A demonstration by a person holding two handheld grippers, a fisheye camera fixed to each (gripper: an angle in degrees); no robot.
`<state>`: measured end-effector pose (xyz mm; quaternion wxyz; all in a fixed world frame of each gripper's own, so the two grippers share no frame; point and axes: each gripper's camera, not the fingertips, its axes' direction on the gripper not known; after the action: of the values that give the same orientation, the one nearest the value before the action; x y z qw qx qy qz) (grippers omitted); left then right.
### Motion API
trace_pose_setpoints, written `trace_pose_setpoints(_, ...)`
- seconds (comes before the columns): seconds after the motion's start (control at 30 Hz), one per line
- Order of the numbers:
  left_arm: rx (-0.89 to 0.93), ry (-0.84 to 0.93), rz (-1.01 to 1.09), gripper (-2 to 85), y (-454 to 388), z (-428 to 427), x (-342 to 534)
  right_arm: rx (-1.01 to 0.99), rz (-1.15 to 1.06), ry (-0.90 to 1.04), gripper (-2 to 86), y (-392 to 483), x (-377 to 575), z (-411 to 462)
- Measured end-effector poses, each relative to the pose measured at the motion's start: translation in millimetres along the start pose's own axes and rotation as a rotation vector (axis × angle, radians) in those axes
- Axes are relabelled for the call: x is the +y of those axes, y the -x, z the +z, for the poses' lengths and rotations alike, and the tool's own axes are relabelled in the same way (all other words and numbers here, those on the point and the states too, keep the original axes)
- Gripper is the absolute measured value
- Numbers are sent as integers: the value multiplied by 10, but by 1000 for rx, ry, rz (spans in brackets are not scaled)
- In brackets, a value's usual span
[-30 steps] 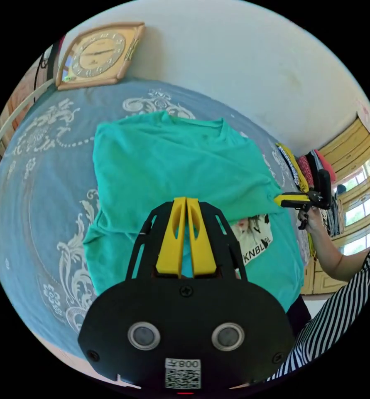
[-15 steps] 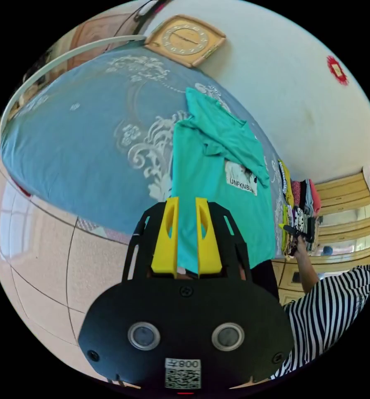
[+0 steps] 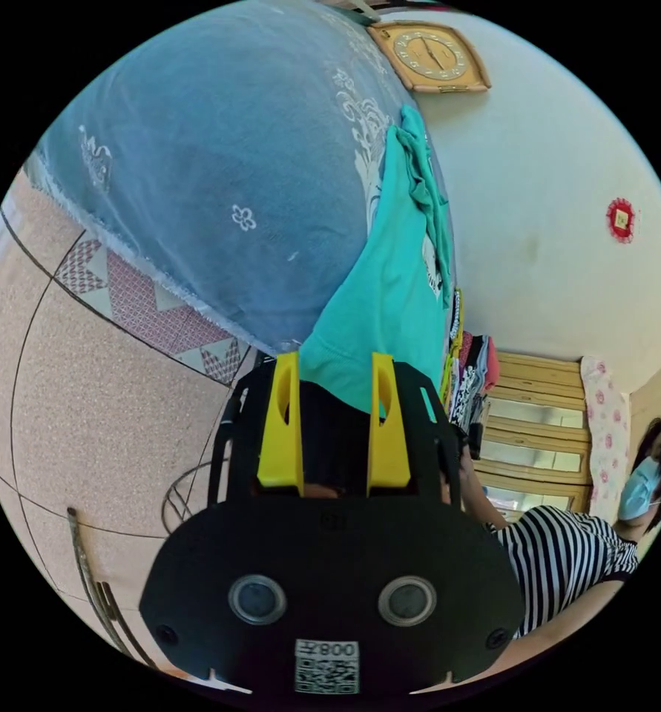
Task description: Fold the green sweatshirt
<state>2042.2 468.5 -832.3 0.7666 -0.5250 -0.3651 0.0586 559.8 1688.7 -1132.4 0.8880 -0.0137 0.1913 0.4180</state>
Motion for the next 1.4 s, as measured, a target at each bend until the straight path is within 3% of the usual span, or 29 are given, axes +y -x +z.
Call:
trace_pose_setpoints(0.4,78,51,7,126,474,-501,303,-98,56,40,82,-290,275,222)
trace_pose_setpoints(0.57,159,51,4,64,631,-691,445,-113,88,48,38,-414,398,232)
trace_pose_setpoints(1.07,383,-110,111,20,658,-1823,1278,-264,-69,-2,6,-238,906,-212)
trace_pose_setpoints(1.4,433,-146,240,22,293,-2194,1522,-317,-157,-67,5,-72,1257,-360)
